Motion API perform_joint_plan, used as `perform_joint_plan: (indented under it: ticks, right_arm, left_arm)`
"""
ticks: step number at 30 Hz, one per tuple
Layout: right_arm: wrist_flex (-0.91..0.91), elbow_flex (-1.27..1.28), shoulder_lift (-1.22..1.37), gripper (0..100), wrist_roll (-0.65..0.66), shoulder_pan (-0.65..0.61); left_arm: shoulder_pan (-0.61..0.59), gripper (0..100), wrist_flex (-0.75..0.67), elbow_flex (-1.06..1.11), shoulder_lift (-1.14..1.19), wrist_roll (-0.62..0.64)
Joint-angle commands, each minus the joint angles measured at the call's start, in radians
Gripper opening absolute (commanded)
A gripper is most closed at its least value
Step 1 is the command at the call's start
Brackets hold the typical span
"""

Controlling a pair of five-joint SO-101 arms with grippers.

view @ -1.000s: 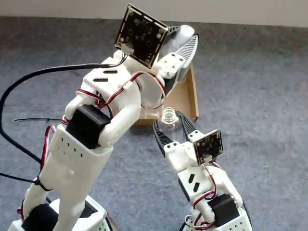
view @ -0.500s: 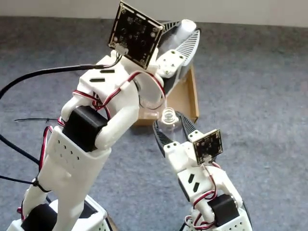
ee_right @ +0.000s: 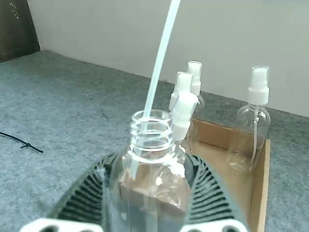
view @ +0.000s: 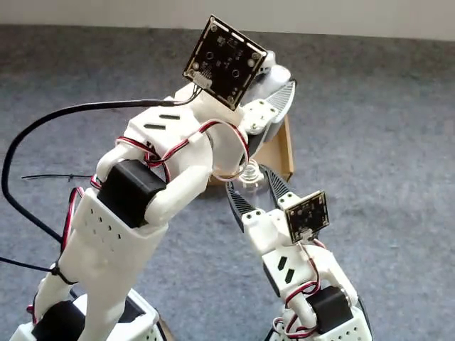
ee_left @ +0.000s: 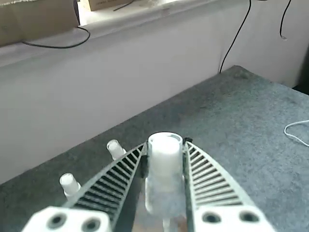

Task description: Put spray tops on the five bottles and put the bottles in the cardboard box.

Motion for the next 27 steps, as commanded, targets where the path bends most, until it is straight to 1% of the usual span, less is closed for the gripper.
perform_joint_plan:
  ticks: [1, 4, 9, 10, 12, 15, 17, 20, 25, 27]
  right_arm:
    - [-0.025, -0.016, -0.010, 0.4, -0.012, -0.002]
    - [-0.027, -0.016, -0.010, 0.4, -0.012, -0.002]
    - [-0.027, -0.016, -0.010, 0.4, -0.012, -0.002]
    - [-0.027, -0.016, -0.010, 0.4, -0.012, -0.002]
    - [-0.027, -0.016, -0.010, 0.4, -0.012, -0.002]
    - [-0.027, -0.016, -0.010, 0.4, -0.012, -0.002]
    - [-0.027, -0.016, -0.010, 0.4, -0.008, -0.005]
    - [-0.027, -0.016, -0.010, 0.4, -0.006, -0.005]
    - [-0.024, -0.010, -0.012, 0.4, -0.006, -0.004]
    - [-0.022, -0.010, -0.012, 0.4, -0.006, -0.004]
  left_arm:
    - [-0.002, 10, 0.072, 0.059, -0.016, 0.044]
    - [0.002, 10, 0.132, 0.148, -0.073, 0.048]
    - [0.002, 10, 0.135, 0.389, -0.255, 0.044]
    - [0.002, 10, 0.115, 0.444, -0.286, 0.043]
    - [0.002, 10, 0.069, 0.553, -0.346, -0.006]
    - [-0.004, 11, 0.020, 0.642, -0.424, -0.041]
    - [-0.004, 14, 0.017, 0.628, -0.458, -0.043]
    - [-0.007, 20, 0.017, 0.544, -0.470, -0.043]
    - [-0.008, 19, 0.017, 0.400, -0.400, -0.043]
    - [-0.031, 18, 0.017, 0.371, -0.357, -0.044]
